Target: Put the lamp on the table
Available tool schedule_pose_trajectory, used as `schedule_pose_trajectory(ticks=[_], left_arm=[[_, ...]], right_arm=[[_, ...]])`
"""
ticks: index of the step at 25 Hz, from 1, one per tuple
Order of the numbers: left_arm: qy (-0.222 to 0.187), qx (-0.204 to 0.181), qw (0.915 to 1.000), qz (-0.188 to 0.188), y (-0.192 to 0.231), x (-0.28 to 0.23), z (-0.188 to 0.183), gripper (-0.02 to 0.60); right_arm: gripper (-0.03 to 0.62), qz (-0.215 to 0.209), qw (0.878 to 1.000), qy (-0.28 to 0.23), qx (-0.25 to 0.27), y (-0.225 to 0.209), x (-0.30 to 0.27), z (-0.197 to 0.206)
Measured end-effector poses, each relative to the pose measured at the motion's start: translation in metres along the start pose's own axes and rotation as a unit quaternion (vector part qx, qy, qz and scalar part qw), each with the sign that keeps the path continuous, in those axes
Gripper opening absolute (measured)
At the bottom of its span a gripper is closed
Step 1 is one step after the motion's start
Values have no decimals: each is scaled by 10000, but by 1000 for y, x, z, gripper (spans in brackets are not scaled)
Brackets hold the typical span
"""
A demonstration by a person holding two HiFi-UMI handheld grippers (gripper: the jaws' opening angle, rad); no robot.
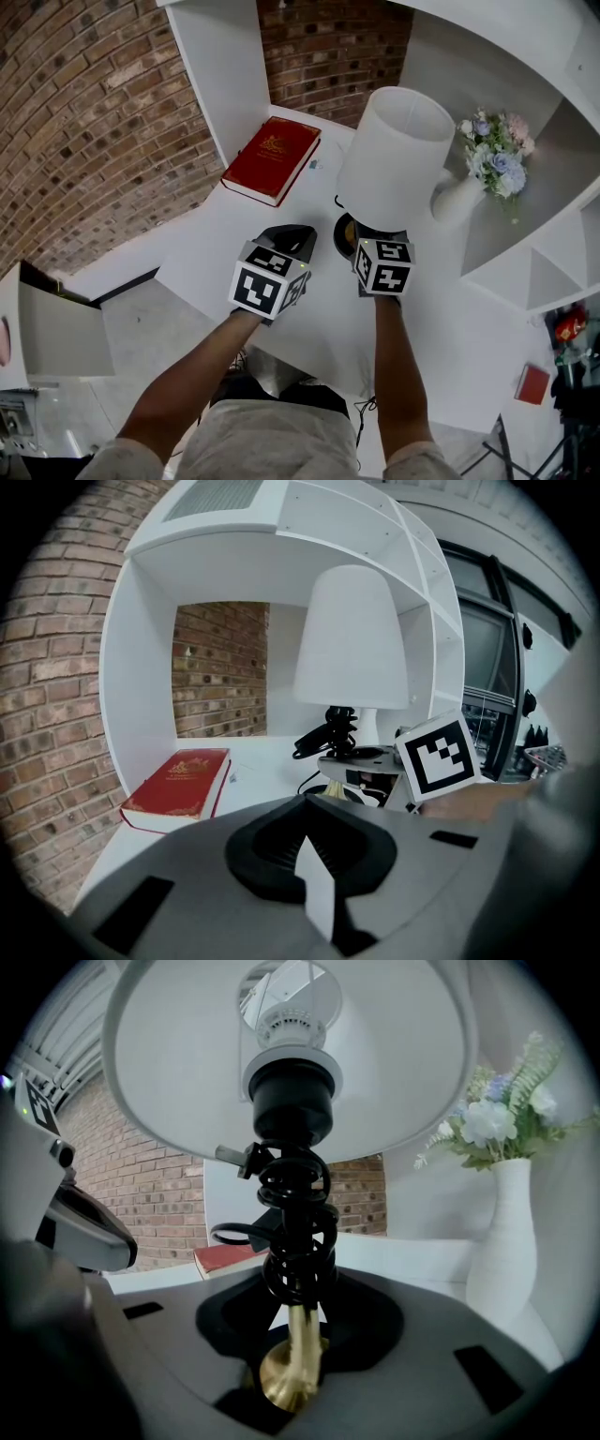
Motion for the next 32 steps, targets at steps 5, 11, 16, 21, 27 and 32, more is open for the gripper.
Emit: schedule_pose_trajectory(ticks=[5, 11, 16, 21, 27, 32], left_arm=[[14, -34, 10000, 38, -2, 4, 0, -6], [22, -37, 10000, 68, -1, 8, 2, -6], [15, -39, 9999, 109, -2, 10, 4, -6], [10, -64, 9998, 171, -2, 14, 4, -6], [-11, -87, 9995, 297, -5, 19, 1, -6], [-28, -104, 9991, 408, -5, 24, -1, -6]], right_arm=[[110, 36, 10000, 34, -25, 0, 4, 1], [118, 98, 9999, 45, -57, 0, 8, 3], [120, 142, 9999, 89, -33, 1, 12, 7], [120, 235, 9996, 142, -55, 2, 17, 8], [120, 381, 9990, 209, -113, 3, 26, 8], [120, 512, 9982, 265, -178, 5, 35, 8]])
Point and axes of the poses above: the fingertips, and each gripper's own axes: x backward along the fingers, y to its left, z out of its underside, the point moved 2 cm from there along x, backward along the fingers
